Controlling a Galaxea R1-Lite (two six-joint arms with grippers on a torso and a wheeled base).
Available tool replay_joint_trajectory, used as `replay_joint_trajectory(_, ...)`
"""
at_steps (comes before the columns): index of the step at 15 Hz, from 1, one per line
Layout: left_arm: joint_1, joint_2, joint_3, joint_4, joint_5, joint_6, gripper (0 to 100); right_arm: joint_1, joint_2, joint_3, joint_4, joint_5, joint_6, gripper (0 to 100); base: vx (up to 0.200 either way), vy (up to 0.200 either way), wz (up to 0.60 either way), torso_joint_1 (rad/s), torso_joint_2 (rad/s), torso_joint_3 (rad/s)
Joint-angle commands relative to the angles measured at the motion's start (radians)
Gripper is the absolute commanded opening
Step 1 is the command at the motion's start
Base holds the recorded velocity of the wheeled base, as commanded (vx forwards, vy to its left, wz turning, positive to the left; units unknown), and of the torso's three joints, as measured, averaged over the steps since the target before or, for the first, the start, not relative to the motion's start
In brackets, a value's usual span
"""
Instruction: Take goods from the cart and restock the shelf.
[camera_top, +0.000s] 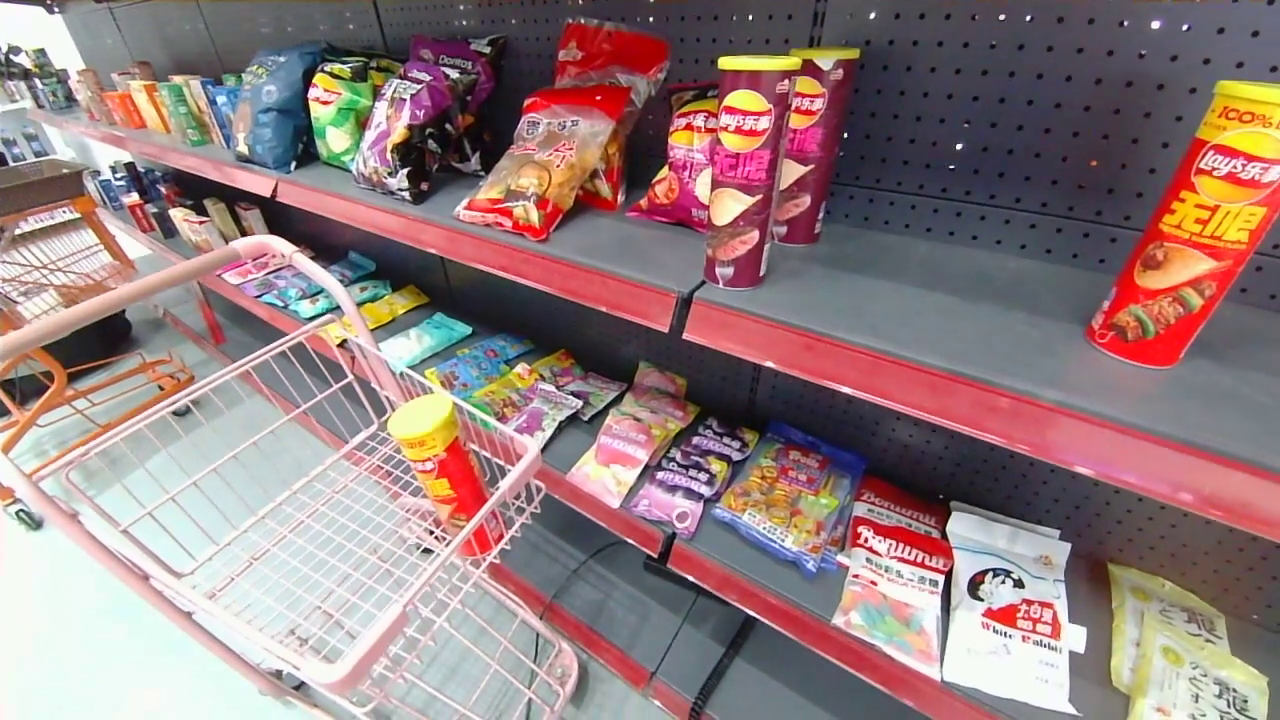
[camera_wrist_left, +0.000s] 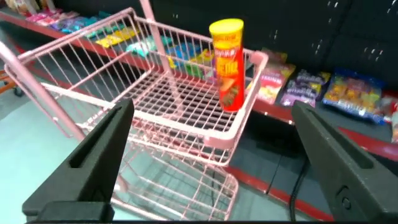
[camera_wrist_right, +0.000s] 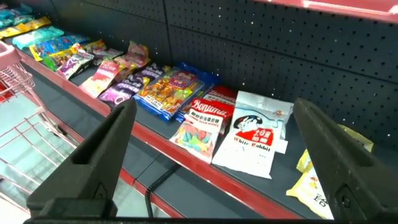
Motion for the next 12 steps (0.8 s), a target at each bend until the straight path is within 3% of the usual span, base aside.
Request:
replay_joint_trajectory(1,-0.02,0.285,-0.283,0.002,0.008,-0.083,100,0.0,0.0,0.0,0.0,0.0,0.001,100,0.0,0.0,0.0,-0.041,0.13,0.085)
replay_joint_trajectory(2,-0.013,0.593,-0.594,0.002,0.068,-0.207,100,0.001,0.0,0.0,0.0,0.0,0.001,100,0.0,0.0,0.0,-0.027,0.06,0.051)
replay_joint_trajectory(3,-0.011,0.691,-0.663,0.002,0.088,-0.197,100,0.0,0.0,0.0,0.0,0.0,-0.001,100,0.0,0.0,0.0,0.0,0.0,0.0)
replay_joint_trajectory(4,-0.014,0.846,-0.66,-0.046,0.083,-0.154,100,0.001,0.0,0.0,0.0,0.0,-0.001,100,0.0,0.0,0.0,0.0,0.0,0.0)
replay_joint_trajectory(6,-0.014,1.071,-0.495,-0.306,0.002,-0.115,100,0.001,0.0,0.0,0.0,0.0,0.001,100,0.0,0.0,0.0,0.0,0.0,0.0)
replay_joint_trajectory(7,-0.013,1.128,-0.447,-0.391,-0.029,-0.1,100,0.001,0.0,0.0,0.0,0.0,0.001,100,0.0,0.0,0.0,0.0,0.0,0.0)
replay_joint_trajectory(8,-0.016,1.225,-0.375,-0.503,-0.132,-0.048,100,0.001,0.0,0.0,0.0,0.0,0.001,100,0.0,0.0,0.0,0.0,0.0,0.0)
replay_joint_trajectory(9,-0.005,1.277,-0.358,-0.509,-0.202,-0.016,100,0.001,0.0,0.0,0.0,0.0,0.001,100,0.0,0.0,0.0,0.0,0.0,0.0)
replay_joint_trajectory(12,0.047,1.466,-0.364,-0.586,-0.217,0.001,100,0.0,0.0,0.0,0.0,0.0,-0.001,100,0.0,0.0,0.0,0.0,0.0,0.0)
